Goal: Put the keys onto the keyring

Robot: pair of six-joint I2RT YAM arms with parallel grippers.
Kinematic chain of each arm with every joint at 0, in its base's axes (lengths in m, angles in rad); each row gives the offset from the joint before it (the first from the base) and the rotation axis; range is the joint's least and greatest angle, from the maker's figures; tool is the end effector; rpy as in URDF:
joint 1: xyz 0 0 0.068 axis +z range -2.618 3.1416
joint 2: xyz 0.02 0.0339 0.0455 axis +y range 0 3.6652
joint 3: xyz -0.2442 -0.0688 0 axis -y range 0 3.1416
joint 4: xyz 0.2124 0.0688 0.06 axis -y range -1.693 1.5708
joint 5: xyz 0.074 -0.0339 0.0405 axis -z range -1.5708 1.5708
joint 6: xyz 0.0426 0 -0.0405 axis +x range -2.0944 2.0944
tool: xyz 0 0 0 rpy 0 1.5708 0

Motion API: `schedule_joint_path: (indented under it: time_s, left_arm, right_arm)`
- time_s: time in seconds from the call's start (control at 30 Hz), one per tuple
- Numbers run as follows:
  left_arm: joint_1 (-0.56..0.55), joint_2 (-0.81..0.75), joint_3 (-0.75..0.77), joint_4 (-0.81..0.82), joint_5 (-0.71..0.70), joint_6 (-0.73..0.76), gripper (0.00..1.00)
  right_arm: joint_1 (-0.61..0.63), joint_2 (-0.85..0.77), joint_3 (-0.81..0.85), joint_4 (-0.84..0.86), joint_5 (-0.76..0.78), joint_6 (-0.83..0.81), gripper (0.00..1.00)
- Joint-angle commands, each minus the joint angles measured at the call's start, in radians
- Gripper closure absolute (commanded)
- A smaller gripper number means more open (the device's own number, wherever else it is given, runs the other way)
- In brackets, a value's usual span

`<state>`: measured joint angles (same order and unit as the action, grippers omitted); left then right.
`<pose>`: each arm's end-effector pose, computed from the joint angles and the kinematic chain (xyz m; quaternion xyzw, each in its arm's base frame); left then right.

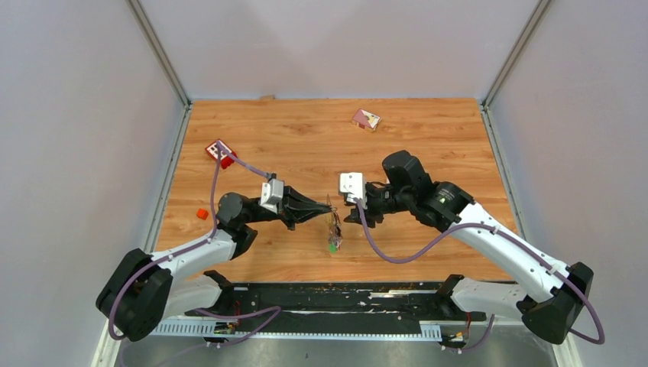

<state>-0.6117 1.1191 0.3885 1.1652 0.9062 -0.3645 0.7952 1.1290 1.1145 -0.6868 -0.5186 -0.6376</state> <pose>0.1466 -0.1438 0.2784 0.4258 0.4346 -0.5634 0.5589 0.1345 0.1673 0.3195 -0.6571 0.5902 0.2639 0.3875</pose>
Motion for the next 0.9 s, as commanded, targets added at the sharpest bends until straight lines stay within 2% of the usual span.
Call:
schedule_joint_path:
  time_s: [0.0,0.17,0.87]
  left_arm:
    - [0.004,0.001,0.001,0.135,-0.026,-0.056,1.0]
    - [0.005,-0.01,-0.004,0.139,-0.03,-0.051,1.0]
    - [0.004,-0.001,-0.011,0.139,-0.045,-0.045,1.0]
  right_arm:
    - [-0.003,-0.02,-0.061,0.158,-0.114,-0.002,0.57]
    - [-0.002,0.002,-0.102,0.22,-0.134,-0.004,0.53]
    - [-0.002,0.002,-0.151,0.33,-0.159,0.053,0.54]
